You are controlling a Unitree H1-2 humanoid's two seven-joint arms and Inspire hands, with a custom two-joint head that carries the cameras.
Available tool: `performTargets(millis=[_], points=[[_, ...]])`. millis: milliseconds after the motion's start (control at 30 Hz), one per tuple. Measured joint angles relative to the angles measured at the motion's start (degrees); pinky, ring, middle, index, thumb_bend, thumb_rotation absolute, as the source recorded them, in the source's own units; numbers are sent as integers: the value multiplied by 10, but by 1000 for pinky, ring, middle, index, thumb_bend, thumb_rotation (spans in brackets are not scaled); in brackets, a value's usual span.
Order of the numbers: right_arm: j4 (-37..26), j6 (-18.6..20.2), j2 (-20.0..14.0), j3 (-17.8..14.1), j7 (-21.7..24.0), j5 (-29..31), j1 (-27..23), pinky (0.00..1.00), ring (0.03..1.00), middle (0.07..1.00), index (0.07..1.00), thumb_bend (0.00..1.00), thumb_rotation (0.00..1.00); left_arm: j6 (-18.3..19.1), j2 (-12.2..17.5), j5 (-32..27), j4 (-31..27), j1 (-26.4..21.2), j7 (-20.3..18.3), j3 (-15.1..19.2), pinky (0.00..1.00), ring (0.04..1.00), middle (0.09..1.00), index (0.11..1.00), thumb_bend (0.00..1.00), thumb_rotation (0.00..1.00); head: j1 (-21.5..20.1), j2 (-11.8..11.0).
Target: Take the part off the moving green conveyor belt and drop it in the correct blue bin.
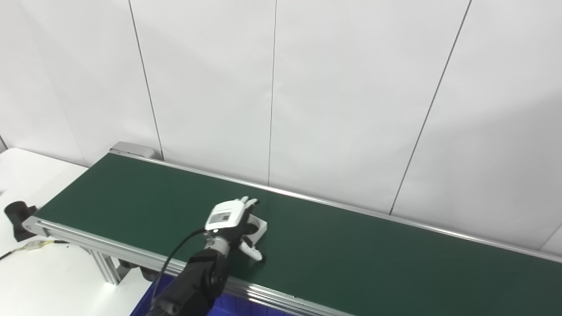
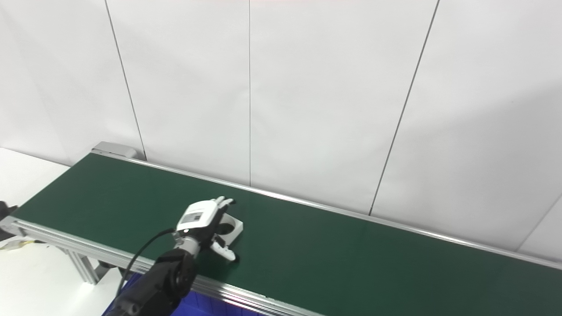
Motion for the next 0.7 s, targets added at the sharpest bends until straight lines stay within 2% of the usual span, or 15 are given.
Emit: performTargets(millis=[100,167,233,267,300,333,367,400,433,467,533,600,700], points=[[-8,0,0,-1,-1,-5,4,722,842,864,870,1000,307,-23,-3,-17,34,-15,12,-2,869,935,951,895,705,116,-2,2],[-14,0,0,-2,-1,-8,9,725,844,866,877,1000,306,-35,-8,-27,57,-26,16,-3,797,911,943,887,665,72,-3,3],[-18,1,2,-3,-1,-9,11,711,841,867,877,1000,328,-51,-15,-39,79,-38,21,-4,678,815,905,861,594,14,-4,4],[-19,2,3,-3,-1,-11,12,706,840,867,876,1000,332,-58,-21,-45,96,-46,30,-4,655,794,896,856,581,7,-4,6],[-20,3,4,-4,-1,-12,13,720,846,870,877,1000,332,-62,-23,-50,105,-50,37,-3,585,705,836,824,529,2,-6,8],[-23,4,5,-5,-1,-12,15,729,848,867,880,1000,328,-72,-24,-56,120,-56,43,-3,458,561,686,790,508,0,-6,8],[-29,6,6,-5,-1,-12,18,731,848,867,880,1000,327,-79,-26,-60,135,-61,51,-3,433,532,656,784,504,0,-6,8],[-33,7,7,-5,-1,-12,21,735,848,865,882,1000,328,-83,-27,-62,141,-64,60,-1,375,465,582,760,497,0,-7,8],[-34,7,8,-6,-1,-12,22,737,848,865,883,1000,333,-86,-29,-68,149,-69,63,-1,364,444,555,720,495,0,-8,9],[-34,8,8,-6,-1,-12,23,753,853,865,883,1000,341,-86,-31,-72,154,-75,63,-1,349,432,537,611,495,0,-8,10],[-34,9,10,-6,-1,-13,23,771,861,867,886,1000,339,-84,-35,-80,157,-82,53,-4,295,418,514,519,496,0,-9,11],[-34,9,12,-7,-1,-13,23,789,867,871,888,1000,340,-78,-38,-80,156,-87,41,-13,272,374,467,531,491,0,-8,11],[-34,9,14,-7,-1,-14,23,785,861,864,885,1000,334,-51,-36,-80,138,-91,3,-21,280,366,460,534,493,0,-8,11]])
